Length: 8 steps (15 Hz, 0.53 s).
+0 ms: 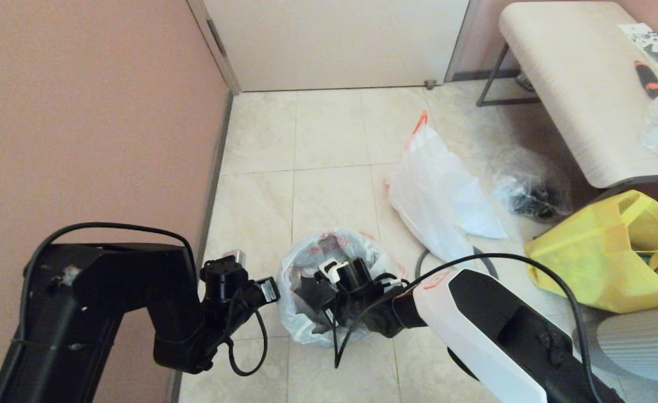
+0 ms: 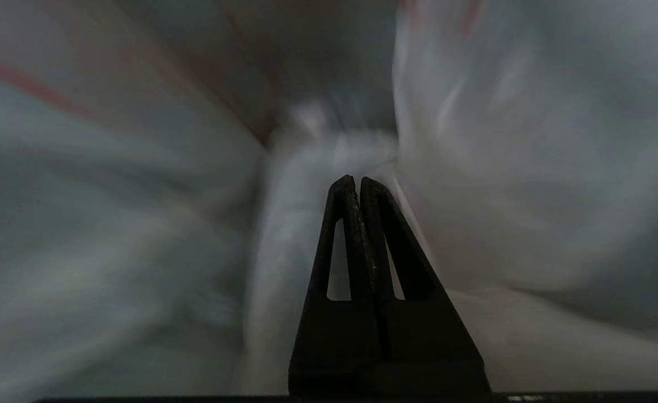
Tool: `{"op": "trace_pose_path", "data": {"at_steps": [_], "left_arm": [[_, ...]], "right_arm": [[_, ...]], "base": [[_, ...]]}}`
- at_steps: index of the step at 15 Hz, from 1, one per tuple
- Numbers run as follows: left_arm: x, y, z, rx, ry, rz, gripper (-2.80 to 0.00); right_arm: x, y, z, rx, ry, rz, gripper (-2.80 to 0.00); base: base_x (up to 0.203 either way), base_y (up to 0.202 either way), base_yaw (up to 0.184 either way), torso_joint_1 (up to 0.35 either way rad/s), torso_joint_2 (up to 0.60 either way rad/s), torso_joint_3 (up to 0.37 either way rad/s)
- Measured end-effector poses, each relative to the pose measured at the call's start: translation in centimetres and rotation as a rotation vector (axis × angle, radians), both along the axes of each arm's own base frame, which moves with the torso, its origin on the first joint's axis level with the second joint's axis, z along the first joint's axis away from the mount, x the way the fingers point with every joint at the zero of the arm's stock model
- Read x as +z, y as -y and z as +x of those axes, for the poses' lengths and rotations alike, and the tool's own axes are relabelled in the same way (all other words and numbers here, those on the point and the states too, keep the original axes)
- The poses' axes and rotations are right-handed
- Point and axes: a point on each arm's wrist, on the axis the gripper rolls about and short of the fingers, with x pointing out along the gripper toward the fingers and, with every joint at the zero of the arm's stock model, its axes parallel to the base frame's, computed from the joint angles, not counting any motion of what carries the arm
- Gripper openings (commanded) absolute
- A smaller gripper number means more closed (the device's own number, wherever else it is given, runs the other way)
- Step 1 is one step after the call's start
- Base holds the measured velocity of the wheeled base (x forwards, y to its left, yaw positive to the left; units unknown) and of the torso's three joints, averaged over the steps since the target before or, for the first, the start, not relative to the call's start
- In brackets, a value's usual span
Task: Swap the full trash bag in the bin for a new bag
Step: Put the new garbage bag on the trash can
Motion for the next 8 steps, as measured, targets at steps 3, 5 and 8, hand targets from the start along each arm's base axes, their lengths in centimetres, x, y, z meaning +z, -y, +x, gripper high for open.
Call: {"op": "trace_pose_path", "data": {"at_steps": [3,5,8], "left_arm": [[0.0,0.0,0.0,-0.001,-0.001,0.000,-2.80],[0.0,0.0,0.0,-0.002,0.000,0.000,-2.80],[0.0,0.0,0.0,-0.001,0.000,0.000,-2.80]], "right_arm": [[-4.4,3.3,2.3,0.038,-0.027,-0.042,-2.80],[-5.5,3.8,2.5,0.037,-0.046,-0.052,-2.80],[-5.3,3.6,2.1,0.041,-0.064,-0.060,-2.80]], "base": [[0.000,0.000,0.000,0.000,0.00,0.000],[0.000,0.000,0.000,0.000,0.00,0.000],[0.000,0.000,0.000,0.000,0.00,0.000]]}}
